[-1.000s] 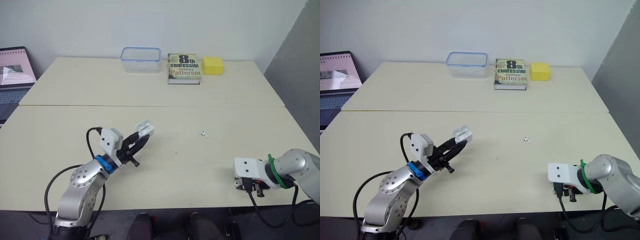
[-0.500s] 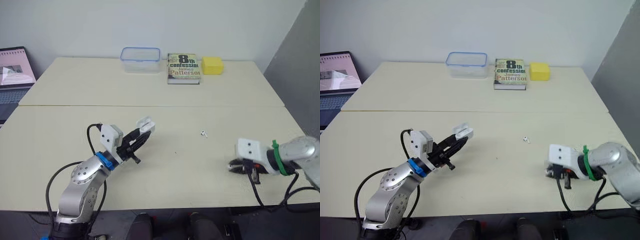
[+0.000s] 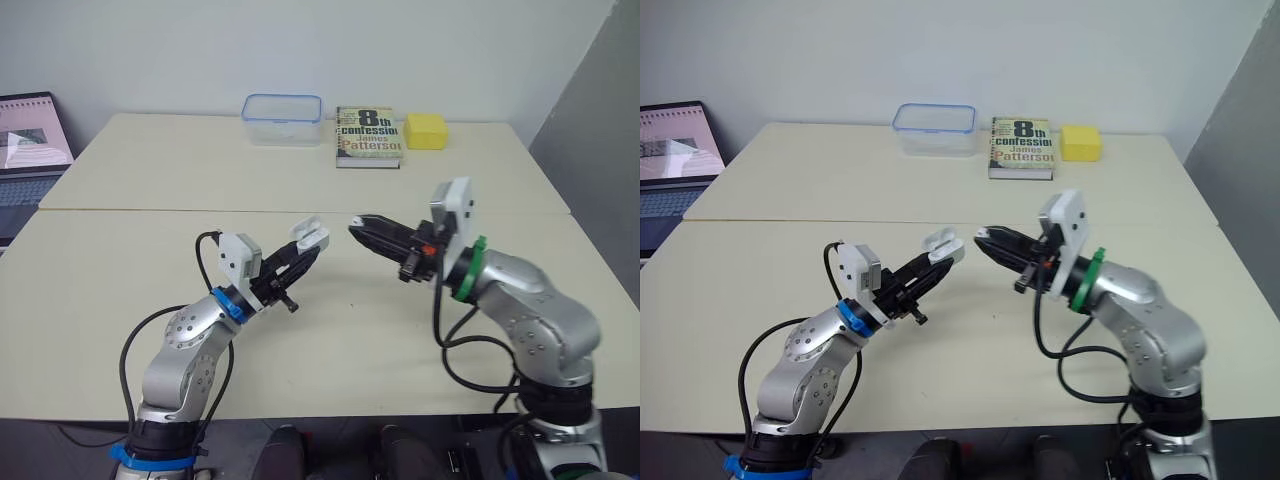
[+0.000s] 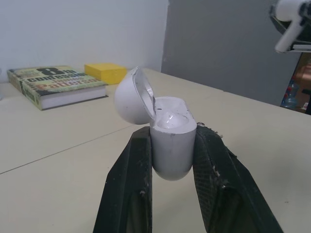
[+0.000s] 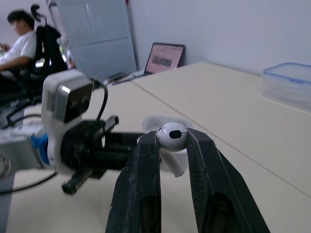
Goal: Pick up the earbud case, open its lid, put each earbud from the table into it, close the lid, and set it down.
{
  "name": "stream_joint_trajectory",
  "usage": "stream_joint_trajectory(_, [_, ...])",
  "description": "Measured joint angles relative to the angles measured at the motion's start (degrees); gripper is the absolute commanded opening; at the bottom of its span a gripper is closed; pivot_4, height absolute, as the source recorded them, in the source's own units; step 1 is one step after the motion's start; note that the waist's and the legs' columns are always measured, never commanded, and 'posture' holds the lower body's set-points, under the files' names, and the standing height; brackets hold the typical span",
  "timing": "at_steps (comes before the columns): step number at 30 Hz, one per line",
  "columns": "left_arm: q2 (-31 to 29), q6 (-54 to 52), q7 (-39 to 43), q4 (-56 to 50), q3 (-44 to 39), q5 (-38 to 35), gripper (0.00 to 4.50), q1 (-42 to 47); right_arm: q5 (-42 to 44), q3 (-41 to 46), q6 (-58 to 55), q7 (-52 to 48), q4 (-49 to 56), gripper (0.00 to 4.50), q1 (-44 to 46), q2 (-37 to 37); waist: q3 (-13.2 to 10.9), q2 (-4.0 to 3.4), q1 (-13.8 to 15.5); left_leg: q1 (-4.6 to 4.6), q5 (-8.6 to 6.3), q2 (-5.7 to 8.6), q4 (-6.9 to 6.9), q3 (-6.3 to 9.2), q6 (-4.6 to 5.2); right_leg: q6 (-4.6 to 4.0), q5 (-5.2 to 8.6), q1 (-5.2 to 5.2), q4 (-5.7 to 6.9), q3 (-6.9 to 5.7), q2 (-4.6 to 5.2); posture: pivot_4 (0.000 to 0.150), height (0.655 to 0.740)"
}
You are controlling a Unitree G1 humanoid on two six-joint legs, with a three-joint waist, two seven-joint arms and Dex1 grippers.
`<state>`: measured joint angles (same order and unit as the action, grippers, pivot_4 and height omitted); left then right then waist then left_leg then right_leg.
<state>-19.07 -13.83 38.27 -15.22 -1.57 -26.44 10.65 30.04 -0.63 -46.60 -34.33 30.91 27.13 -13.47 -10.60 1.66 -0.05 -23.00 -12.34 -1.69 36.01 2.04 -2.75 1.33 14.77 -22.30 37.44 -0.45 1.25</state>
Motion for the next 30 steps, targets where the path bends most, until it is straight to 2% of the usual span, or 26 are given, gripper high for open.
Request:
stream_joint_trajectory(10, [0.7, 1.8, 0.3, 1.5, 1.1, 0.4, 0.77, 1.3, -8.5, -10.9, 12.0, 7.5, -7.2, 0.4, -0.5, 9.0, 0.0, -0.02, -0.1, 0.13, 0.01, -0.02, 0.02, 0.03, 0.01, -0.15, 0.09, -0.05, 0.36, -0.01, -0.04, 0.15, 0.74])
stream_joint_trajectory(20, [0.7, 3.8, 1.3, 2.7, 1.1, 1.1, 0.77, 1.1, -11.4, -13.7, 17.2, 8.4, -12.3, 0.4, -0.9, 10.1, 0.0, -0.03, -0.1, 0.12, 0.01, -0.04, 0.01, 0.04, 0.01, -0.19, 0.12, -0.07, 0.36, -0.01, -0.03, 0.15, 0.74])
stream_joint_trajectory(30, [0.7, 4.2, 1.5, 3.2, 1.2, 1.7, 0.77, 0.7, -12.5, -14.9, 18.0, 8.2, -13.0, 0.4, -2.9, 9.8, 0.0, -0.03, -0.1, 0.11, 0.01, -0.04, 0.0, 0.08, 0.01, -0.24, 0.15, -0.07, 0.37, -0.05, -0.04, 0.15, 0.74])
